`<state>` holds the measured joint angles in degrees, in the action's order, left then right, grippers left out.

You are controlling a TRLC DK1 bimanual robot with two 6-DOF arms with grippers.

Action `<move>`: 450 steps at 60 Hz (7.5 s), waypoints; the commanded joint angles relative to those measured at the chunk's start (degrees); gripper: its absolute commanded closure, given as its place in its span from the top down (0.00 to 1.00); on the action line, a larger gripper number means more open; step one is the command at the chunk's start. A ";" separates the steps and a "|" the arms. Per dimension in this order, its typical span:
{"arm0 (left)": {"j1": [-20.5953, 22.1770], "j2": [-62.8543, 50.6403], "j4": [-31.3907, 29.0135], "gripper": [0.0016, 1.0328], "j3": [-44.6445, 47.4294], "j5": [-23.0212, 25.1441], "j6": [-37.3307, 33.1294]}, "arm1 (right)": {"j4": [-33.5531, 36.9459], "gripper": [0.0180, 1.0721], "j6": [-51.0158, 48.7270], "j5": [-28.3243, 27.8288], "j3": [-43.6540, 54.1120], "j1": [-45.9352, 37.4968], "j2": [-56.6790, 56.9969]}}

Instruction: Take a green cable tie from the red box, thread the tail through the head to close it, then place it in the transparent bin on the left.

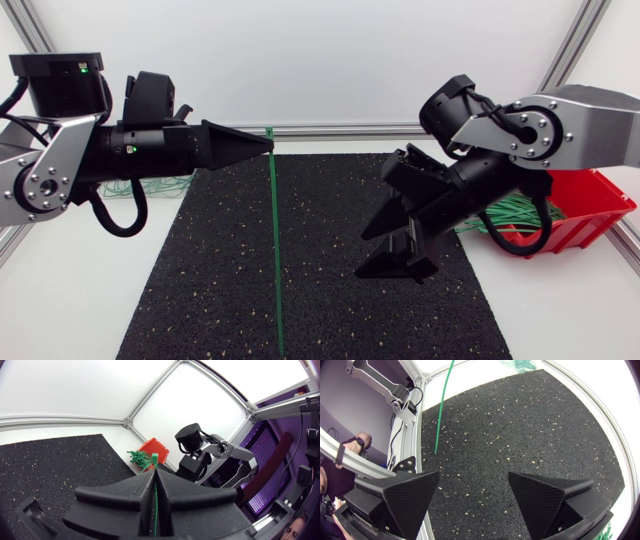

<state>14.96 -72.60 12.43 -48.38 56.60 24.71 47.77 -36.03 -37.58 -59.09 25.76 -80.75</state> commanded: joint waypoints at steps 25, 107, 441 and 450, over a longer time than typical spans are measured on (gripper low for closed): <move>-1.87 3.43 -0.91 0.04 2.50 1.59 1.66 | 13.67 0.97 -6.95 9.11 -7.44 6.06 -4.42; -5.82 -1.85 -1.09 0.04 -0.31 8.62 11.77 | -70.44 0.96 -64.60 36.62 31.32 21.79 12.99; 13.43 10.55 30.20 0.04 27.11 -10.37 4.65 | -30.10 0.05 94.57 -36.86 4.42 4.74 4.73; 14.75 10.72 30.38 0.04 27.29 -12.92 3.42 | -28.34 0.05 94.39 -37.04 3.54 4.65 4.55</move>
<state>28.71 -62.65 41.85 -22.39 44.53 29.74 18.28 57.43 -73.93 -54.22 30.57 -75.35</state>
